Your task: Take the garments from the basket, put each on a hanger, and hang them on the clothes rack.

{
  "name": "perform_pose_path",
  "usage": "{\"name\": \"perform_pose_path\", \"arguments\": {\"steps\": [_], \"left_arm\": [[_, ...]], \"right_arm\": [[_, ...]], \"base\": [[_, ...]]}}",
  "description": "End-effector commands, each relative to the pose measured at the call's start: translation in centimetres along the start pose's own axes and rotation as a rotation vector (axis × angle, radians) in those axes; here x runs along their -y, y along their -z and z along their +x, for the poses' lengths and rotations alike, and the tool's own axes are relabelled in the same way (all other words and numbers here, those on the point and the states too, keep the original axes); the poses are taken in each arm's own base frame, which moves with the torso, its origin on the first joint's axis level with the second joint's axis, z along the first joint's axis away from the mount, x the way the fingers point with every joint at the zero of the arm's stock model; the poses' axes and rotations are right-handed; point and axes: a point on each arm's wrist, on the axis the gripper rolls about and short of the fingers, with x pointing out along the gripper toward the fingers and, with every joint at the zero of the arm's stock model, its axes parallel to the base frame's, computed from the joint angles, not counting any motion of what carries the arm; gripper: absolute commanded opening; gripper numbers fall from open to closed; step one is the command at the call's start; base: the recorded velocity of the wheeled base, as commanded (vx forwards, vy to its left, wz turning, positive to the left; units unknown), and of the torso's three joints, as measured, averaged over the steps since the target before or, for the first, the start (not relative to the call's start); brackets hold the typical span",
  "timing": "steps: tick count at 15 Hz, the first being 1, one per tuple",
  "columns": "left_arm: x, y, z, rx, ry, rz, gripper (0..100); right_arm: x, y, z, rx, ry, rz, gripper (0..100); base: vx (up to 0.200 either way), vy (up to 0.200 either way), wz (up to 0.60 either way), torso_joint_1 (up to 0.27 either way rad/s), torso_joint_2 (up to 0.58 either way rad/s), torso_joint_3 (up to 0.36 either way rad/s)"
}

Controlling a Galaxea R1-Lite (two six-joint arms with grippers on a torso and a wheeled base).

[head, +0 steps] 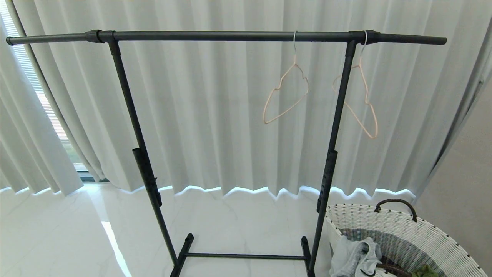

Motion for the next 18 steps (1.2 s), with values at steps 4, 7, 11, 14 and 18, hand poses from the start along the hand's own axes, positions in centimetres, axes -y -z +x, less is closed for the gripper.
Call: {"name": "perform_pose_path", "arguments": {"steps": [4, 7, 11, 14, 18], "left_arm": [[0.0, 0.0, 0.0, 0.0, 0.0, 0.0, 100], [0.0, -0.02, 0.0, 0.002, 0.0, 0.0, 100], [0.0, 0.0, 0.0, 0.0, 0.0, -0.003, 100], [0.0, 0.0, 0.0, 0.0, 0.0, -0.003, 100], [0.0, 0.0, 0.0, 0.0, 0.0, -0.005, 100]], "right_arm": [[0.01, 0.0, 0.0, 0.0, 0.004, 0.038, 100], [0.01, 0.0, 0.0, 0.0, 0.005, 0.044, 100], [0.01, 0.0, 0.0, 0.0, 0.005, 0.044, 100], [0.01, 0.0, 0.0, 0.0, 0.005, 0.046, 100], [0.01, 0.0, 0.0, 0.0, 0.005, 0.046, 100]], "base": [[0.0, -0.2, 0.0, 0.001, 0.0, -0.004], [0.0, 0.0, 0.0, 0.0, 0.0, 0.0], [0.0, 0.0, 0.0, 0.0, 0.0, 0.0], [0.0, 0.0, 0.0, -0.039, 0.18, 0.135], [0.0, 0.0, 0.0, -0.038, 0.16, 0.117]]}}
